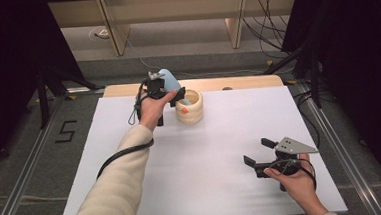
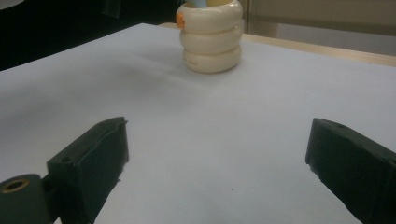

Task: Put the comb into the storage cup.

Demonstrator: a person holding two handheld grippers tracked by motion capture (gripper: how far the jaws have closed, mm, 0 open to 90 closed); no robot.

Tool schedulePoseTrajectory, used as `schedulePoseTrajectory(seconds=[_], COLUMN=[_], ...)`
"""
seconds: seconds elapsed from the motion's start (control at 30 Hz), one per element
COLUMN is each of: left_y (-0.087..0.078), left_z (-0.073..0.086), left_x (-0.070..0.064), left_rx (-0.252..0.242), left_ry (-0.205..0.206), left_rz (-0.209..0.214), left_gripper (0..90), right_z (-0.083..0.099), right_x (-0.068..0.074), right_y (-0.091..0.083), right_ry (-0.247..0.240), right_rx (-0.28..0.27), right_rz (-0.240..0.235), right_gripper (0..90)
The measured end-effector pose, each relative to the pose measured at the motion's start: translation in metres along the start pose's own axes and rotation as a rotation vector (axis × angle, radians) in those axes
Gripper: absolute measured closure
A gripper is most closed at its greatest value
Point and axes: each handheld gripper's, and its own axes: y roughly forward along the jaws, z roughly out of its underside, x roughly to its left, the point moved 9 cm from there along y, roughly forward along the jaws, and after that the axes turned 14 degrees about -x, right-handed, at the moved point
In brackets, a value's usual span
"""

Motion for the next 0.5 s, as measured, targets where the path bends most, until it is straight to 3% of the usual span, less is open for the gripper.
schedulePoseTrajectory(seconds=[0.5], left_y=[-0.01], left_z=[0.0065], left_x=[0.0065], left_rx=[0.01], left_ry=[0.001], left_rz=[-0.005], left_gripper=[0.0], right_z=[0.0002], right_x=[-0.0003], right_y=[0.0], right_ry=[0.0], right_rx=[0.001], right_rz=[0.002], right_gripper=[6.8])
